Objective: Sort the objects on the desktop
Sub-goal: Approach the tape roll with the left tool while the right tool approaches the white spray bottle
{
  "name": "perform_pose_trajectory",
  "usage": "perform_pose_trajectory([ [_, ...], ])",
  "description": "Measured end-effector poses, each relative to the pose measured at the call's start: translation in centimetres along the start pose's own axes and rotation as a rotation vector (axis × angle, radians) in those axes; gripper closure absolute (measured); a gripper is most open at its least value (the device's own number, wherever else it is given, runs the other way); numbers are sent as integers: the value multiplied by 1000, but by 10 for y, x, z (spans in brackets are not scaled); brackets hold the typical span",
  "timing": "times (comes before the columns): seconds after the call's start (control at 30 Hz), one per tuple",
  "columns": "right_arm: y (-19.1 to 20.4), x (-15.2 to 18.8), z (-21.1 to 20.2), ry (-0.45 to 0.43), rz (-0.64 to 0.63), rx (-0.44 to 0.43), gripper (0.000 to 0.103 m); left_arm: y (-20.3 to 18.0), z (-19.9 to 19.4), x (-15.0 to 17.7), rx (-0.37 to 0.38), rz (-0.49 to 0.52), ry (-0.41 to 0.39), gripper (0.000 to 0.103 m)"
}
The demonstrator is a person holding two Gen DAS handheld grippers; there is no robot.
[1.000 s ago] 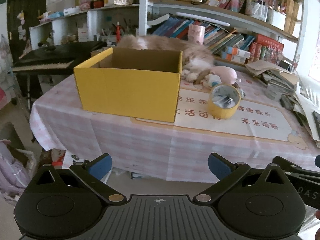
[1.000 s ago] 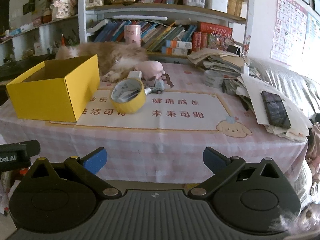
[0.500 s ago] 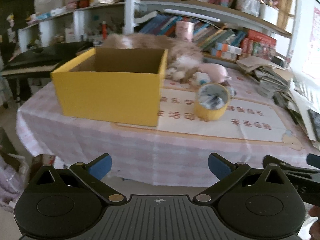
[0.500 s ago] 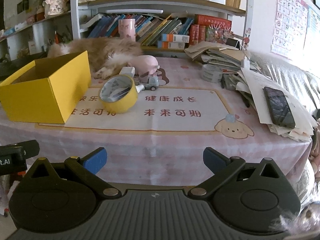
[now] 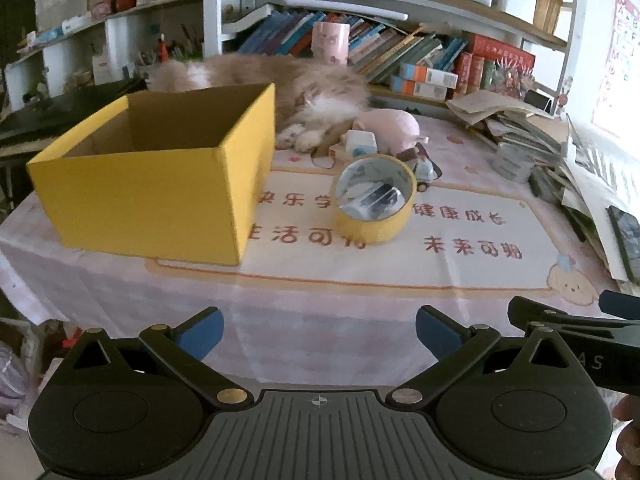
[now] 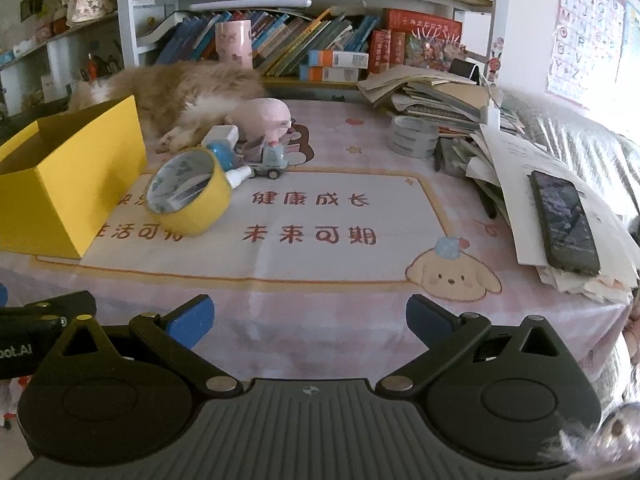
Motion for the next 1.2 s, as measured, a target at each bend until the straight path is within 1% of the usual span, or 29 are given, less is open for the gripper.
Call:
perform_pose_trajectory([
  [0.2, -22, -20, 16, 11, -8, -13, 0, -25, 15, -18, -2, 13, 16, 0],
  [0.4, -43, -41, 32, 18, -5, -32, 0, -45, 25, -36, -14, 15, 14, 0],
  [0.57, -54, -56, 42, 3, -22, -33, 0, -56, 34, -49, -13, -16, 17, 0],
  [0.63, -59, -62, 46, -2, -28, -32, 0, -59, 35, -53, -24, -26, 10, 0],
  [0.7, -64, -67, 50, -3, -22, -48, 0, -62, 38, -57, -53, -33, 7, 0],
  [0.77, -69, -72, 57, 7, -5, -72, 0, -65, 42, -61, -79, -36, 23, 0],
  [0.97, -78, -88, 72, 9, 25, -120, 0, -69, 54, -68, -108, -54, 50, 0],
  [1.07, -79, -94, 77, 11, 16, -162, 0, -73, 55, -70, -124, -61, 31, 0],
  [1.13, -81, -98, 80, 15, 15, -181, 0, -74, 57, -72, -120, -71, 28, 0],
  [1.2, -83, -101, 83, 26, 16, -194, 0, -76, 60, -75, -100, -78, 40, 0],
])
Point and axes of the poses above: each gripper's, at about its wrist camera, not at the fingertips, and z roughly the way its jaws point, y to its left, x to its underside, the point moved 5 cm from there along z, roughly the way its jaws point, and after that the axes turned 14 degrees about y, right-handed, at the moved point
